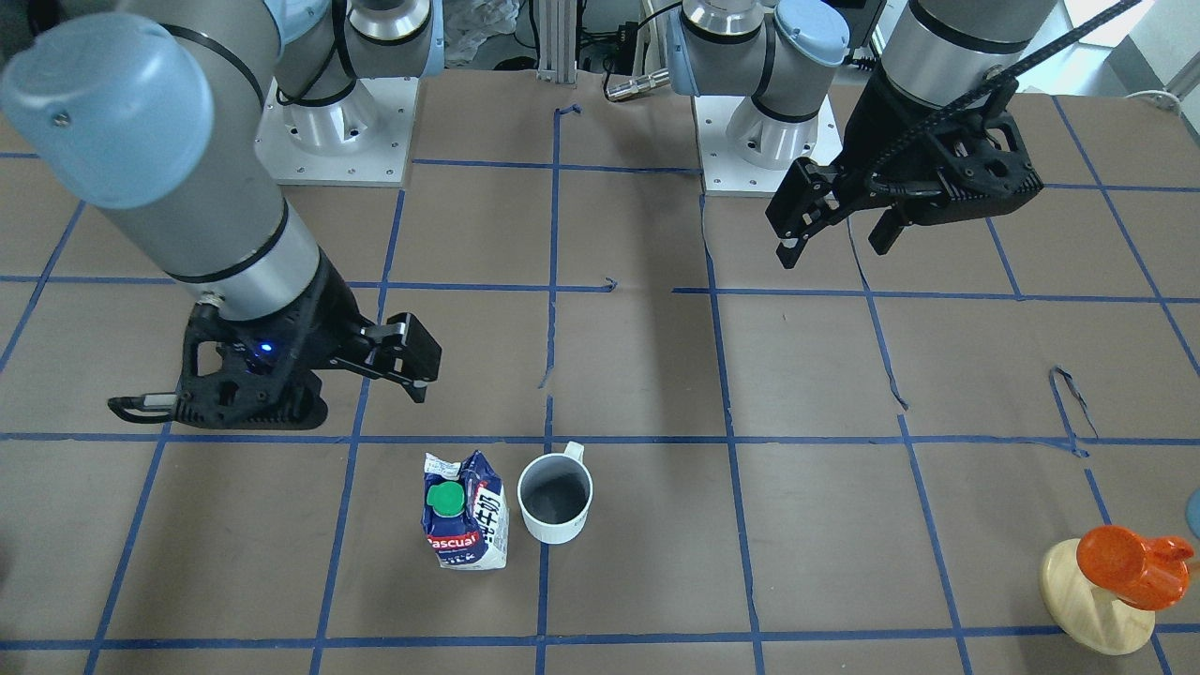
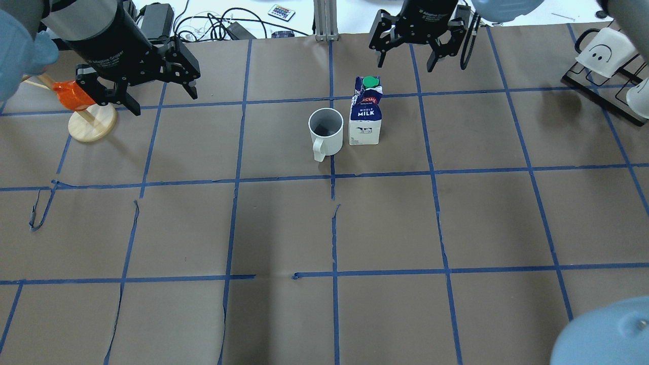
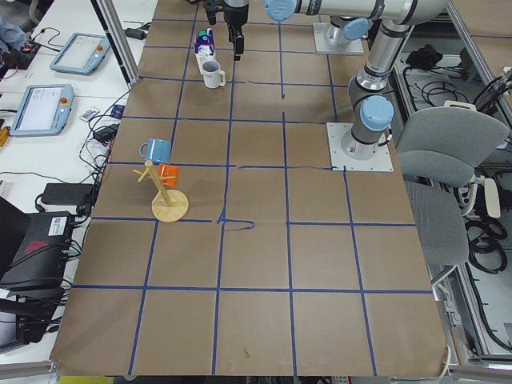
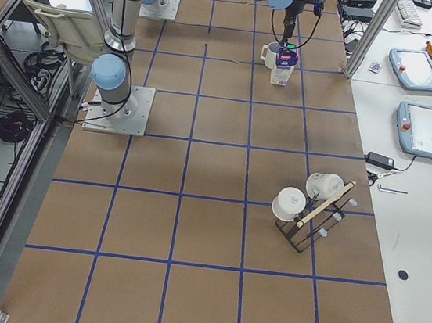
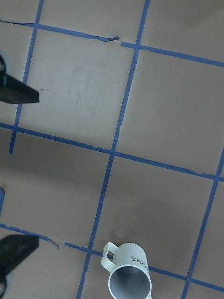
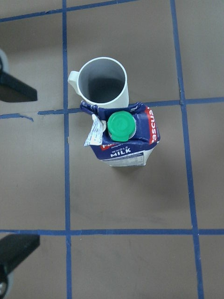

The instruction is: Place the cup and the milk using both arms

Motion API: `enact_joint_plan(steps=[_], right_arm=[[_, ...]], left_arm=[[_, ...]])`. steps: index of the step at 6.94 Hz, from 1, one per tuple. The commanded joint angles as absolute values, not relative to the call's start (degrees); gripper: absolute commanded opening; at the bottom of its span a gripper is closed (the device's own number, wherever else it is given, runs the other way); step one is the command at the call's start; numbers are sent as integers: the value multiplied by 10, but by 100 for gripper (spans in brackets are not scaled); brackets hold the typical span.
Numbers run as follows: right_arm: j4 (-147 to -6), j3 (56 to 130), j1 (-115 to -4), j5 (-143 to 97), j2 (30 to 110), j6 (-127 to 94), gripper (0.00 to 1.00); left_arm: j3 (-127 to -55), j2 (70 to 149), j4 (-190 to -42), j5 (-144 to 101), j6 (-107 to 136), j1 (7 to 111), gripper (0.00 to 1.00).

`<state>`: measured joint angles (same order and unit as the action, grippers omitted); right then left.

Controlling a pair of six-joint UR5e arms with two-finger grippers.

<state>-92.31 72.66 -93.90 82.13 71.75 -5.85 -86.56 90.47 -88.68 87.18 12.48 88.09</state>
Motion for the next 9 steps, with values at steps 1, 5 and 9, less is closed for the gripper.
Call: enact_joint_plan(steps=[1,5,9], right_arm=[[-903,804,-885,827,796,44,100],[-912,875,-887,883,858,47,100],[-904,871,-889,932,868,40,100]], left_arm=[[-866,904,-887,873,125,881,100],[-866,904,-887,873,121,880,100],[-866,904,-888,873,121,880,100]])
